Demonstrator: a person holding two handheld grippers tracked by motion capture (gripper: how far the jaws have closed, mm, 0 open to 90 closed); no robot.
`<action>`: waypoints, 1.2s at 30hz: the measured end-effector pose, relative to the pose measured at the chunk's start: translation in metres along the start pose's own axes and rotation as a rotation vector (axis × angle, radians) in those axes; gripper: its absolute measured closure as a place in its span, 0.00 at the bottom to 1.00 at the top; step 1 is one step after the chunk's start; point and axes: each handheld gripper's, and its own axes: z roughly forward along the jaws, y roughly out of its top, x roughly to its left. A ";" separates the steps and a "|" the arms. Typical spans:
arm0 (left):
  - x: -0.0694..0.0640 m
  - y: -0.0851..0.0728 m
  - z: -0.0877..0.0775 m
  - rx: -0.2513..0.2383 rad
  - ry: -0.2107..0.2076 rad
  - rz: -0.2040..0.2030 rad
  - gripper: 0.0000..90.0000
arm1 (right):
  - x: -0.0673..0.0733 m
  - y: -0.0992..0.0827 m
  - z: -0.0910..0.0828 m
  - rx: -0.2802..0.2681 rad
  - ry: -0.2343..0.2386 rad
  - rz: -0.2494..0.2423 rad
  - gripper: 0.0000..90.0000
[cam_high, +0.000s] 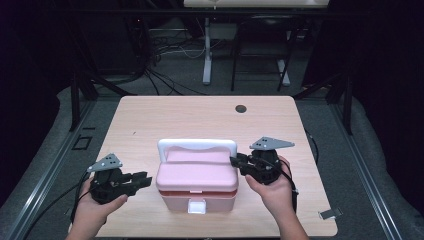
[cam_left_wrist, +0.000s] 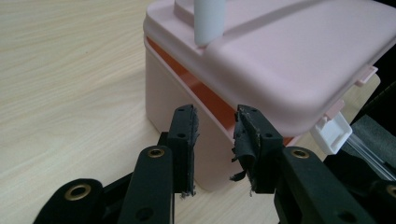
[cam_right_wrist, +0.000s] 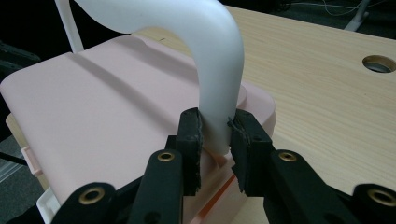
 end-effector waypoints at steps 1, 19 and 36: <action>0.000 -0.002 0.000 0.001 -0.002 -0.002 0.75 | 0.000 0.000 0.000 -0.001 0.000 0.000 0.82; -0.009 -0.013 0.011 0.011 -0.046 0.001 0.76 | 0.001 0.000 0.000 -0.001 0.000 0.000 0.82; -0.016 -0.009 0.007 0.003 -0.035 0.030 0.76 | -0.001 -0.001 0.000 0.002 -0.009 -0.001 0.81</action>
